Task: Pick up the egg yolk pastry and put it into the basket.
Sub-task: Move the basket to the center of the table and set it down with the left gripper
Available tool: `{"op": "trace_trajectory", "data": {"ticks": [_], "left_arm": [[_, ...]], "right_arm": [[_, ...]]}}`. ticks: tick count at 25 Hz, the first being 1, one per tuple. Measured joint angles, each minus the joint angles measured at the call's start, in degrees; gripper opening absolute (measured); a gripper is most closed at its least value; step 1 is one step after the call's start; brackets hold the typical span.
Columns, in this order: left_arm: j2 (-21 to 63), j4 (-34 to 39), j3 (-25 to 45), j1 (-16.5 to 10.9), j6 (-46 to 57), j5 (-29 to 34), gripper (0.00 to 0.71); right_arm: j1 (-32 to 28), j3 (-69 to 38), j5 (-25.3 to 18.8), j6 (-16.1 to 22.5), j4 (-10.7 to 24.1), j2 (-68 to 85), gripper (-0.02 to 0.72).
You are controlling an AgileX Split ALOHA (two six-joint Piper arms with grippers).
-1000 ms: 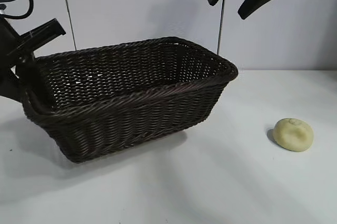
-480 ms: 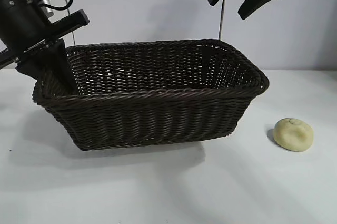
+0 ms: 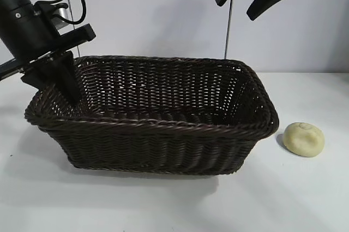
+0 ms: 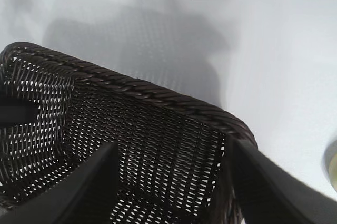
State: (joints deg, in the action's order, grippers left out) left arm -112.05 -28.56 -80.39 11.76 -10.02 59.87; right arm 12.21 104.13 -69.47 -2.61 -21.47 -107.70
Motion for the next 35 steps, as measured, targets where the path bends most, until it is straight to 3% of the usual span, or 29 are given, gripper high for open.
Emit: {"op": "trace_trajectory", "data": {"ticks": [24,35], "left_arm": [[-0.2,-0.2,0.0,0.0,-1.7,-2.4,0.099],[-5.4,-2.1,-0.3,0.0,-3.1,-3.3,0.099]], "right_arm": [[0.0,0.0,0.1,0.0,0.0,0.0,0.454],[0.0,0.0,0.1,0.0,0.0,0.0,0.454]]}}
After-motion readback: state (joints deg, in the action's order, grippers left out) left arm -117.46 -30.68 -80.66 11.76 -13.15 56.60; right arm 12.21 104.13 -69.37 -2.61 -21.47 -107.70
